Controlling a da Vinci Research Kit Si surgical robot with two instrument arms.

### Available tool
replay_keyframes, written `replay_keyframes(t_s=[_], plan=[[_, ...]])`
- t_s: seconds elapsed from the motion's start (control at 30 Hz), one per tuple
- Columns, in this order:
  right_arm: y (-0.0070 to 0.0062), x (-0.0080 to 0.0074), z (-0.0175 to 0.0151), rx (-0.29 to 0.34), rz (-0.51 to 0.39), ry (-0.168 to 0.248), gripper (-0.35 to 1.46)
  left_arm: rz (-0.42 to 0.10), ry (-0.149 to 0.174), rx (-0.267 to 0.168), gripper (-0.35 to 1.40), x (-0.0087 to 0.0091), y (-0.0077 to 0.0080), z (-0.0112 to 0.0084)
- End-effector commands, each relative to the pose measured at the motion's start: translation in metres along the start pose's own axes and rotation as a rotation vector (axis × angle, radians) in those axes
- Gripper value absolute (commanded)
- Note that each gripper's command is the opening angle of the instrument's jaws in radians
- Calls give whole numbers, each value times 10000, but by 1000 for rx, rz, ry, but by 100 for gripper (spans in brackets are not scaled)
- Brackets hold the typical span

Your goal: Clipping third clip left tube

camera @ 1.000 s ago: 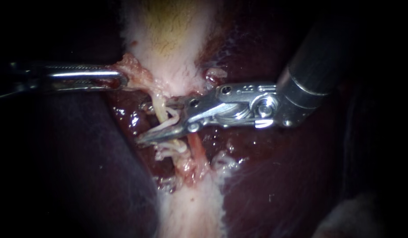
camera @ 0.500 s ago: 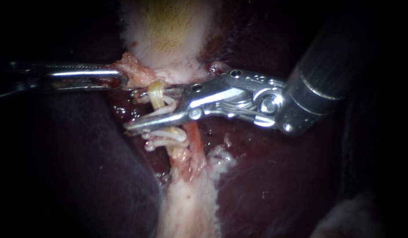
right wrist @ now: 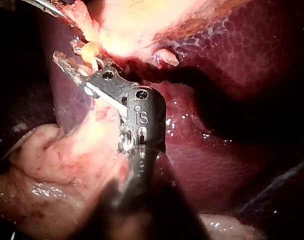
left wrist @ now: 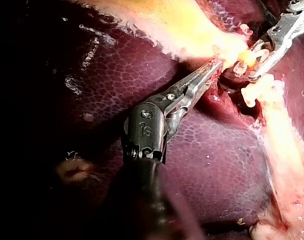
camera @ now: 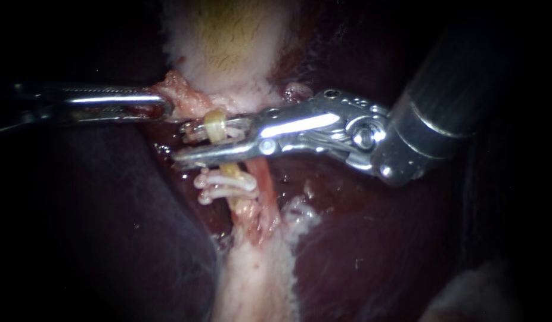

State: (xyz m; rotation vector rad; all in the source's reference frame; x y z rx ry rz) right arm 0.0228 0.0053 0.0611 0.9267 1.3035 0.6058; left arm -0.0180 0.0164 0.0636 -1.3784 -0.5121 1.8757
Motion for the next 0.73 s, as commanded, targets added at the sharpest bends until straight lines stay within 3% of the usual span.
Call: replay_keyframes(t_s=[0.03,0.1,0.2,0.73], plan=[[0,0,-2,-1,12,-2,-22,0,0,1,-35,0,0,0],[-1,1,-7,1,60,-1,-35,0,0,1,-35,0,0,0],[-1,3,-11,-6,105,-16,-35,0,0,1,-35,0,0,0],[2,0,-12,-12,104,-41,-35,0,0,1,-35,0,0,1]])
